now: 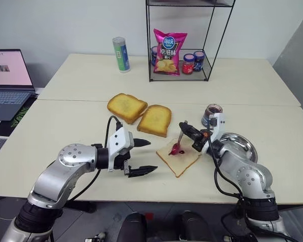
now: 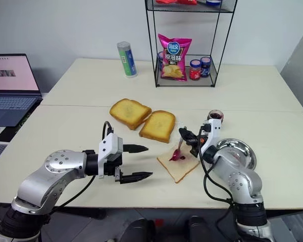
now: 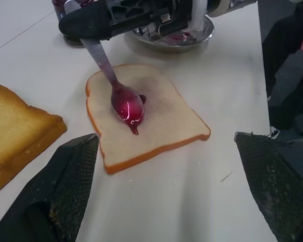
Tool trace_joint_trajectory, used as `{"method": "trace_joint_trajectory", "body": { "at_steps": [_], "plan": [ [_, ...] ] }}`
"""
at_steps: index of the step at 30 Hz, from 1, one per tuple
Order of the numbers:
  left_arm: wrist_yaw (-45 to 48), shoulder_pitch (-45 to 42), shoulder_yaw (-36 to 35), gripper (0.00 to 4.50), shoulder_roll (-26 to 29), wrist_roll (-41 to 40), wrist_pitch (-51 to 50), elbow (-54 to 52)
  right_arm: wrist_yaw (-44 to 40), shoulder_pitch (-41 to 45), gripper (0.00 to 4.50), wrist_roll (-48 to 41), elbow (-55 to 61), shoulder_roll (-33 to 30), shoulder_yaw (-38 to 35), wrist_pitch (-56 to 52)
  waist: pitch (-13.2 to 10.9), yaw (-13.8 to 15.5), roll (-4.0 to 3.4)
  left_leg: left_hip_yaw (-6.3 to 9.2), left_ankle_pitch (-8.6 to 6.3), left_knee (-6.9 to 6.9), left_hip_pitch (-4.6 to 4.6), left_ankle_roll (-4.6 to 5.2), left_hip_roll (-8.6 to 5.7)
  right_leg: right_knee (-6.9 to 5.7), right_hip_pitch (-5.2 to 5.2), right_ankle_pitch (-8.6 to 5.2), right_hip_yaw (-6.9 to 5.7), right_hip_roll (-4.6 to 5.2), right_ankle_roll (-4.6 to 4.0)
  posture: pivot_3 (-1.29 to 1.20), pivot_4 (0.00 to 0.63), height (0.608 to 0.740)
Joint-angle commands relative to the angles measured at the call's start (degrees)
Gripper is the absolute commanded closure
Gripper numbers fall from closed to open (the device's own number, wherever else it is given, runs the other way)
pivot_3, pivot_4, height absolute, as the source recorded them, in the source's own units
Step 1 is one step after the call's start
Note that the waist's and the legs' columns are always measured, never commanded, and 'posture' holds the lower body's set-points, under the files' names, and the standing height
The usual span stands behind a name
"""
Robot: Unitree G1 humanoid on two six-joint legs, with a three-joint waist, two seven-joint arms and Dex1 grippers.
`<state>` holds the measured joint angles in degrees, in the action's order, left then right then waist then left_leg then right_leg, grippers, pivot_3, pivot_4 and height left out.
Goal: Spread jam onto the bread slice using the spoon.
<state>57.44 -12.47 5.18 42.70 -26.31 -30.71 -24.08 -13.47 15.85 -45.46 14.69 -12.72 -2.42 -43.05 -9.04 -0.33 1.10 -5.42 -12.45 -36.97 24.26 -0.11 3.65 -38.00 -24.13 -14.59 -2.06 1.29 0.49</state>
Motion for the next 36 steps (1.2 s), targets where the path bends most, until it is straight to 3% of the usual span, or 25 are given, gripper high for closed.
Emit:
{"method": "trace_joint_trajectory", "body": {
  "at_steps": [1,15,23,27,36],
  "plan": [
    [-0.3,-0.9,-0.6,0.00,0.0,0.0,0.6,-1.2,-1.1,-0.7,4.47,1.0,2.1,-2.3,-3.1,1.1,0.0,0.0,0.00,0.00,0.00,-0.01,0.00,0.00,0.00,-0.01,0.00,0.00,0.00,0.00,0.00,0.00,0.150,0.740],
    [0.7,-3.5,0.9,0.00,-0.8,0.9,2.4,2.0,-0.7,-0.6,4.47,-0.3,5.1,-5.9,-8.5,-0.5,0.0,0.2,0.01,0.00,0.00,0.00,0.00,0.00,-0.01,0.01,0.01,0.00,0.00,-0.02,0.00,0.00,0.150,0.740],
    [0.6,-3.5,0.6,0.00,-1.0,0.8,2.0,1.5,3.9,4.5,4.47,-10.2,7.8,0.0,-8.6,-5.8,0.0,0.1,0.01,0.03,0.00,-0.01,-0.04,0.00,0.03,-0.04,0.02,0.00,0.00,-0.05,0.00,0.00,0.150,0.740],
    [0.3,-2.9,0.1,0.00,-0.6,0.6,1.6,0.5,2.8,1.4,4.47,-5.6,4.8,2.6,-3.9,-3.9,0.0,0.1,0.07,0.00,0.00,0.00,0.00,0.00,-0.01,0.02,0.02,0.00,0.01,-0.02,0.00,0.00,0.150,0.740],
    [0.0,-2.7,-0.1,0.00,-0.4,0.6,1.4,0.1,1.7,-0.5,4.47,-1.8,1.8,2.9,-3.9,-0.8,0.0,0.1,0.06,0.00,0.00,-0.02,-0.02,0.00,0.01,-0.02,0.02,0.01,0.01,-0.02,0.00,0.00,0.150,0.740]
  ]
}}
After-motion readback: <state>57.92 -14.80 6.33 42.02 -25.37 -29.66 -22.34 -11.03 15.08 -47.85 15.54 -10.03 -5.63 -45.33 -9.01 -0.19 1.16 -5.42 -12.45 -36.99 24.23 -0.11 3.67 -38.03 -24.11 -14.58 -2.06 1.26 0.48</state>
